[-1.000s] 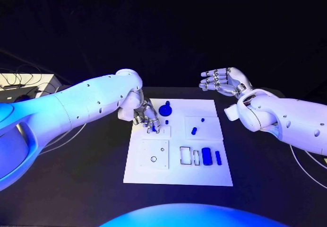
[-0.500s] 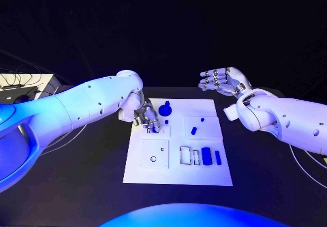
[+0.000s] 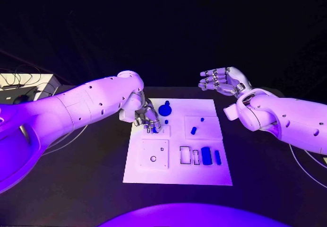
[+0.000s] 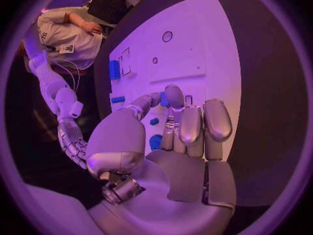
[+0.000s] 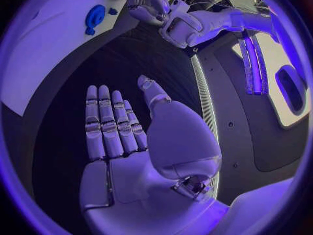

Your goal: Assemble the parts on the task board

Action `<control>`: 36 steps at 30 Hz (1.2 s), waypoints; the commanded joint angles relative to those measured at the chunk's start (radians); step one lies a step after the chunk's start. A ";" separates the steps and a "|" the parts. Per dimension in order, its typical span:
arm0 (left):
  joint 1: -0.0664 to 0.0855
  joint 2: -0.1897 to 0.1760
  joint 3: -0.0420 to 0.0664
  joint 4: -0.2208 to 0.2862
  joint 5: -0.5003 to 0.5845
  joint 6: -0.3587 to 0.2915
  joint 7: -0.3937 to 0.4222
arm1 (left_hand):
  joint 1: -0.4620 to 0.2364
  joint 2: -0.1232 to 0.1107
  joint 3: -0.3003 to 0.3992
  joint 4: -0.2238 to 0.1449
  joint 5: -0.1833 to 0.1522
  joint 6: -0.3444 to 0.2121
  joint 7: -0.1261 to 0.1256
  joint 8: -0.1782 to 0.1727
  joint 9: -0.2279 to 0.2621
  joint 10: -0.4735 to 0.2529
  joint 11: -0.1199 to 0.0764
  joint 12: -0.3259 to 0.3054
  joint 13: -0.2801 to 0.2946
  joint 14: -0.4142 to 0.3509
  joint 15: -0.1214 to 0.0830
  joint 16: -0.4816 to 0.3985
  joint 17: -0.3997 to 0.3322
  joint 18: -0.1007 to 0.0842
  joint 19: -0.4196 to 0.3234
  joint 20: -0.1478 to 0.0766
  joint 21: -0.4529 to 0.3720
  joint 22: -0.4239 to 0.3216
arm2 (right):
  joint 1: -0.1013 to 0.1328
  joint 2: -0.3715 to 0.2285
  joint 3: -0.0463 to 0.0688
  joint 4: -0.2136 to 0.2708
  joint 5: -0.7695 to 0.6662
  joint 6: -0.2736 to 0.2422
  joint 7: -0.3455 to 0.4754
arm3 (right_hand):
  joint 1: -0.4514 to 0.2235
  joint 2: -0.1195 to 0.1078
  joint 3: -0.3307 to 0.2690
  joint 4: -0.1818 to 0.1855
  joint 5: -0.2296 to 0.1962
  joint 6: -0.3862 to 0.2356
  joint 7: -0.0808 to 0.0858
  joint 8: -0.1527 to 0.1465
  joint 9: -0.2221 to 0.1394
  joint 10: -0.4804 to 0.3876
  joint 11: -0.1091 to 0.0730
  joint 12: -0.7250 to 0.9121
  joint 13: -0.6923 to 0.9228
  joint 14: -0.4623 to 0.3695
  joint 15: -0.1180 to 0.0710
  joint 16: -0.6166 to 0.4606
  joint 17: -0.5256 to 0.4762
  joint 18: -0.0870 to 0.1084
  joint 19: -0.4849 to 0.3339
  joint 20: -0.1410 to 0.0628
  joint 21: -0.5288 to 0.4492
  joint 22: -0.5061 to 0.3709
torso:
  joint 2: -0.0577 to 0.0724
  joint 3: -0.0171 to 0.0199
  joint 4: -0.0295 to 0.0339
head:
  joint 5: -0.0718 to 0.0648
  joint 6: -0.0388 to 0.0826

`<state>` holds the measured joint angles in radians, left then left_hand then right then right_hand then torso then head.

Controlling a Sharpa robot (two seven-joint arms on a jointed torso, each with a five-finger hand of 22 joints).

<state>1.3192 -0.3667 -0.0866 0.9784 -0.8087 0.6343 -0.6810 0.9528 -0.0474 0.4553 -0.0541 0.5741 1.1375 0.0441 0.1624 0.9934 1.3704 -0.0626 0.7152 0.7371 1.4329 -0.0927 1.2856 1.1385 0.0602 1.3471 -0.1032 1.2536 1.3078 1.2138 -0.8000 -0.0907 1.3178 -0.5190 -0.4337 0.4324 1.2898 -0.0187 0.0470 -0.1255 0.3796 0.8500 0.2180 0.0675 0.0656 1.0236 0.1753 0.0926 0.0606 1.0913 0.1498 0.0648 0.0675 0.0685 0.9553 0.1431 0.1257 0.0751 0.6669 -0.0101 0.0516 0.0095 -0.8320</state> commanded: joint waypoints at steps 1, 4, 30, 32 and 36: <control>-0.005 0.004 -0.003 -0.001 -0.013 0.015 0.004 | 0.033 0.026 0.133 -0.138 0.002 0.068 -0.052 -0.003 0.002 -0.006 -0.006 0.002 0.001 0.005 0.003 0.002 0.001 -0.016 0.005 0.005 -0.004 0.020 | 0.000 0.000 0.001 0.002 -0.007 0.011 0.006 | 0.007 -0.001 -0.001 -0.005 0.005 -0.006 0.013 -0.006 -0.001 -0.009 0.000 0.006 -0.001 -0.009 -0.001 -0.003 -0.001 -0.011 -0.007 0.003 0.004 -0.001 | 0.000 0.0002 -0.0002 | 0.000 0.000; -0.005 0.005 -0.003 -0.004 -0.016 0.014 0.002 | 0.033 0.026 0.133 -0.138 0.002 0.068 -0.052 -0.004 0.003 -0.007 -0.006 0.002 0.001 0.005 0.003 0.001 0.001 -0.016 0.005 0.004 -0.005 0.020 | 0.000 -0.001 0.001 0.002 -0.007 0.010 0.006 | 0.007 -0.001 -0.001 -0.005 0.005 -0.006 0.013 -0.006 -0.001 -0.009 0.000 0.006 -0.001 -0.009 -0.001 -0.003 -0.001 -0.011 -0.007 0.003 0.004 -0.001 | 0.000 0.0004 0.0000 | 0.000 0.000; -0.009 0.030 -0.010 -0.042 -0.004 -0.013 -0.022 | 0.027 0.106 -0.017 -0.138 -0.038 0.070 -0.056 -0.008 -0.005 -0.008 -0.005 0.009 0.002 0.005 0.004 -0.003 0.002 -0.011 0.005 0.013 -0.023 0.021 | 0.000 -0.003 0.001 0.009 -0.019 0.013 0.005 | 0.009 -0.001 0.000 -0.007 0.006 -0.004 0.013 -0.006 -0.001 -0.009 0.000 0.006 -0.001 -0.009 -0.001 -0.003 -0.001 -0.011 -0.007 0.003 0.005 -0.001 | 0.000 -0.0007 0.0004 | -0.002 -0.003; -0.009 0.030 -0.010 -0.044 -0.003 -0.013 -0.022 | 0.025 0.108 -0.016 -0.137 -0.039 0.070 -0.056 -0.007 -0.005 -0.008 -0.005 0.009 0.002 0.005 0.004 -0.002 0.002 -0.011 0.005 0.012 -0.023 0.021 | 0.000 -0.003 0.001 0.009 -0.020 0.013 0.005 | 0.009 -0.002 0.001 -0.008 0.006 -0.007 0.013 -0.006 -0.001 -0.010 0.001 0.005 -0.001 -0.010 -0.001 -0.003 -0.002 -0.011 -0.008 0.003 0.004 -0.001 | 0.001 -0.0008 0.0001 | -0.002 -0.003; -0.009 0.030 -0.010 -0.046 -0.002 -0.009 -0.022 | 0.023 0.109 -0.015 -0.137 -0.040 0.070 -0.056 -0.007 -0.005 -0.008 -0.005 0.009 0.002 0.005 0.004 -0.002 0.003 -0.011 0.005 0.012 -0.023 0.022 | 0.000 -0.004 0.001 0.010 -0.021 0.015 0.004 | 0.010 -0.002 0.001 -0.009 0.005 -0.006 0.013 -0.006 -0.001 -0.011 0.001 0.005 -0.001 -0.011 -0.001 -0.003 -0.002 -0.011 -0.008 0.003 0.004 -0.001 | 0.000 -0.0001 -0.0003 | -0.002 -0.003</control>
<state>1.3176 -0.3378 -0.0916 0.9352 -0.8018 0.6207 -0.6847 0.9143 -0.0090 0.3794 -0.1300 0.5387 1.2064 -0.0082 0.1572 0.9892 1.3604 -0.0645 0.7195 0.7402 1.4327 -0.0926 1.2856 1.1396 0.0603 1.3544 -0.0960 1.2344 1.3075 1.2140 -0.8034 -0.0907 1.3256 -0.5303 -0.4319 0.4324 1.2898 -0.0187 0.0500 -0.1286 0.3796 0.8510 0.2171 0.0674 0.0658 1.0201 0.1789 0.0926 0.0606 1.0854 0.1483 0.0648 0.0675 0.0684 0.9516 0.1469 0.1257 0.0752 0.6671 -0.0106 0.0519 0.0074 -0.8348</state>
